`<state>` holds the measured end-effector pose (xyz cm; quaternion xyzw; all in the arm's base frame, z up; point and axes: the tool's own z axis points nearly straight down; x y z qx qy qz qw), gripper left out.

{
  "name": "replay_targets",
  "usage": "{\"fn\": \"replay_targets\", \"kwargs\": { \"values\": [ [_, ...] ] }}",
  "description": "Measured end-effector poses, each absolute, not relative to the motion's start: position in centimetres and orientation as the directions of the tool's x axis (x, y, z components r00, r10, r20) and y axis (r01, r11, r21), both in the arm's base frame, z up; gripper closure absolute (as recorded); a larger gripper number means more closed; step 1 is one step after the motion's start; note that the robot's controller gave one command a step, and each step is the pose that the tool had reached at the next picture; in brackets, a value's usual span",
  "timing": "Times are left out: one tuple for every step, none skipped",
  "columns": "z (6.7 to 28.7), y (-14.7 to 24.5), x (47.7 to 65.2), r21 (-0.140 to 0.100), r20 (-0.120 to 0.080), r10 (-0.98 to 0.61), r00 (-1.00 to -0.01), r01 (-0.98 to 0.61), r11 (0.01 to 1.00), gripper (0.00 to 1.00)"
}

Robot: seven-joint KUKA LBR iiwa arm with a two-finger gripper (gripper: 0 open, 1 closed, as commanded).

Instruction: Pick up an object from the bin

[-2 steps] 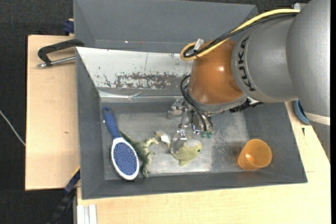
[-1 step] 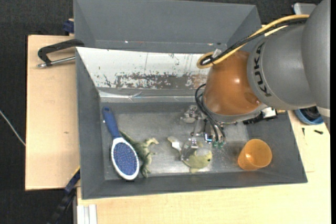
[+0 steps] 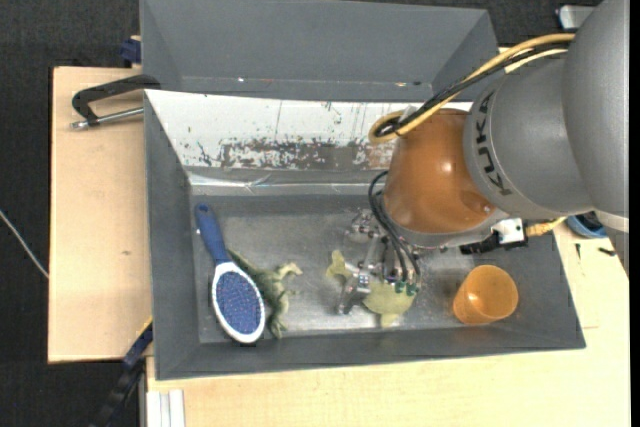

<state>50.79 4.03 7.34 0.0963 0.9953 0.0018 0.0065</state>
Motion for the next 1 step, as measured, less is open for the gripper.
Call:
{"fn": "replay_targets", "kwargs": {
  "values": [
    [7.29, 4.08, 50.55, 0.004, -0.003, 0.191, -0.982, 0.191, 0.982, 1.00]
  ]
}}
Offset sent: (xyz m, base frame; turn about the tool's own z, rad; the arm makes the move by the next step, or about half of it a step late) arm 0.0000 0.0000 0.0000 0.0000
